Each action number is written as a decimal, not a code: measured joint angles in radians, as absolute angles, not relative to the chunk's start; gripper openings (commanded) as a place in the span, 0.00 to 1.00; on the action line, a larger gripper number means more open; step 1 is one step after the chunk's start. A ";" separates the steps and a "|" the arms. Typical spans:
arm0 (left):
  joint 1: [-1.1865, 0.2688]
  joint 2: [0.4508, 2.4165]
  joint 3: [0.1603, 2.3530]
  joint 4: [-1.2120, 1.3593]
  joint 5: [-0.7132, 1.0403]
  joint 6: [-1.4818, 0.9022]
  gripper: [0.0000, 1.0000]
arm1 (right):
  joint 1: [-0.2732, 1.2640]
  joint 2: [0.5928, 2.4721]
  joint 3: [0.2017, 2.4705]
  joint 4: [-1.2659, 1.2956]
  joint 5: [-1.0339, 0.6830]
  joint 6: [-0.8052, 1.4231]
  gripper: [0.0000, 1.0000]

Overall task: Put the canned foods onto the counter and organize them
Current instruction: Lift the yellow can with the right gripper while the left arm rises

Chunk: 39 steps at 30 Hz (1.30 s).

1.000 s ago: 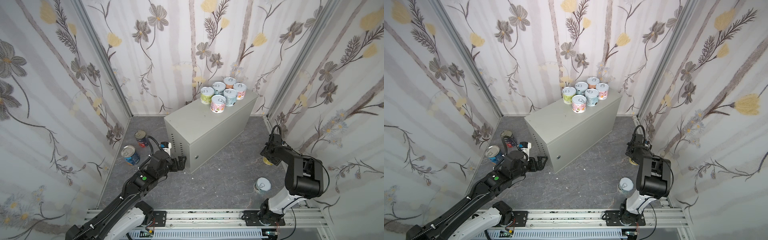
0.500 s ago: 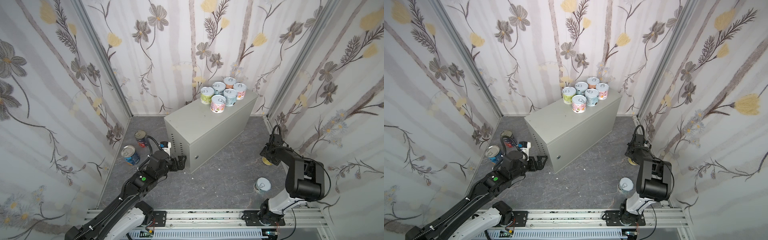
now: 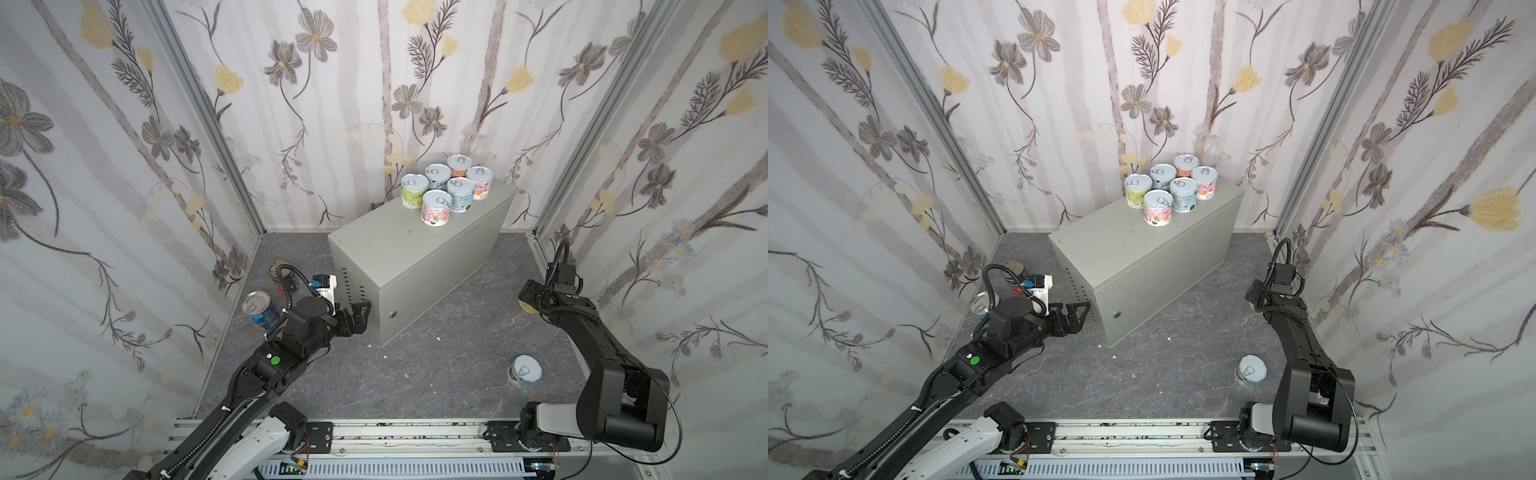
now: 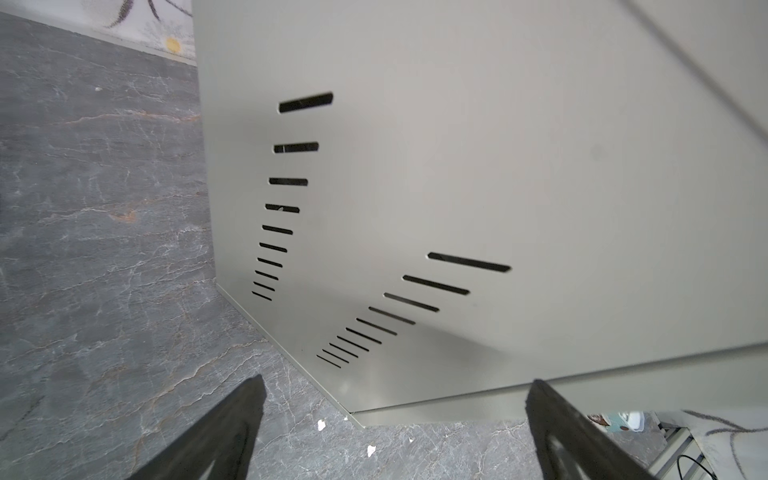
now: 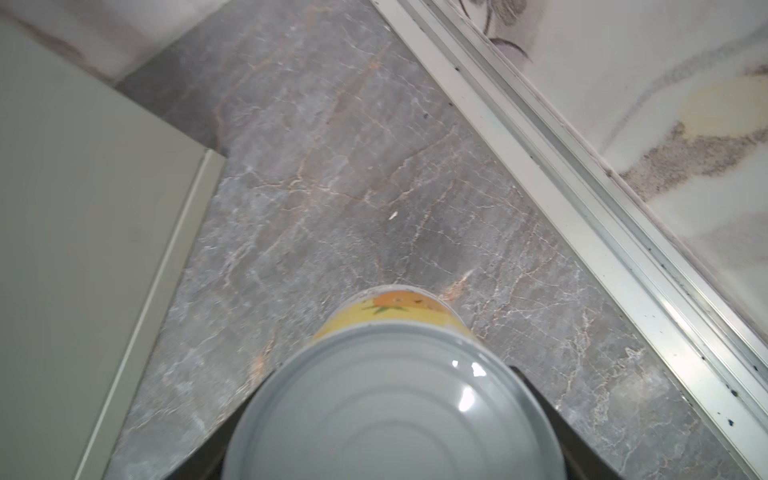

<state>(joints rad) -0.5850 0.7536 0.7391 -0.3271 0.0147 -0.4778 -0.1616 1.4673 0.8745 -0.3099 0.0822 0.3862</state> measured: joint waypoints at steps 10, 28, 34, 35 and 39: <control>-0.585 0.691 0.846 -0.453 -0.054 -0.471 1.00 | -0.090 1.284 0.894 -0.356 -0.021 0.346 0.56; -0.584 0.735 1.058 -0.562 -0.157 -0.419 1.00 | 0.084 1.137 1.177 -0.559 -0.115 0.255 0.53; -0.584 0.761 1.103 -0.574 -0.166 -0.399 1.00 | 0.209 1.178 1.348 -0.659 -0.121 0.222 0.53; -0.585 0.763 1.111 -0.574 -0.168 -0.398 1.00 | 0.226 1.185 1.374 -0.679 -0.121 0.215 0.53; -0.584 0.773 1.132 -0.574 -0.175 -0.392 1.00 | 0.307 1.221 1.483 -0.757 -0.097 0.196 0.52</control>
<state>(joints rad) -0.5842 0.7734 1.1320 -0.5739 -0.1749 -0.3923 0.3065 1.2205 1.4834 -0.7567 -0.0967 0.1963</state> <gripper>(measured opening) 0.997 0.745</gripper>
